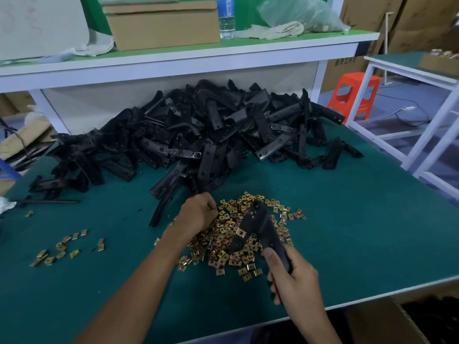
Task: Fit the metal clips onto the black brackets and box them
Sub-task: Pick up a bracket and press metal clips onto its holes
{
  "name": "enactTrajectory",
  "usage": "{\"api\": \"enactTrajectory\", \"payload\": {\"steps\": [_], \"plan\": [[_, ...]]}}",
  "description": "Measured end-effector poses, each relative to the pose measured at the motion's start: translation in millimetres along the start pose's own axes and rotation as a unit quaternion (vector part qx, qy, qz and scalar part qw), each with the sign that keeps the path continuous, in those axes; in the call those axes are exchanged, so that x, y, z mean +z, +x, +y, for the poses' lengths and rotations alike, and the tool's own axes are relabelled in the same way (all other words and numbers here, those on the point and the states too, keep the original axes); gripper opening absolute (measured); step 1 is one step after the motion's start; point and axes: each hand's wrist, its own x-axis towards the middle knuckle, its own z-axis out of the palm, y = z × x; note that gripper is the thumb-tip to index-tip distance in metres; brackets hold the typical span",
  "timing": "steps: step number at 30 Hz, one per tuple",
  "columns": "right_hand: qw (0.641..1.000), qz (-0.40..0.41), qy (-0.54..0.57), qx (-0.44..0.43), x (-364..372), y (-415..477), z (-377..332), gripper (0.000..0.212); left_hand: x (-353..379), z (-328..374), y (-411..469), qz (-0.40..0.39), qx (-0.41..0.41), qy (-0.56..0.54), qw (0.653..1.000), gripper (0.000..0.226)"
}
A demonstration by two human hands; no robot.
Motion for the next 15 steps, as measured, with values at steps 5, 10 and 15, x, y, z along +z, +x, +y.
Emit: {"api": "enactTrajectory", "payload": {"steps": [5,10,15], "plan": [[1.0,0.001,0.001,-0.001,0.6,0.3,-0.7,0.023,-8.8,4.6,-24.2,0.048,0.044,-0.1,0.993,0.011],[1.0,-0.004,0.008,-0.007,1.0,-0.3,-1.3,0.032,-20.9,13.3,-65.1,0.006,0.098,-0.289,0.952,0.009],[1.0,-0.006,0.006,-0.012,1.0,-1.0,-1.0,0.035,-23.7,19.2,-87.4,-0.024,0.097,-0.42,0.902,0.012]]}}
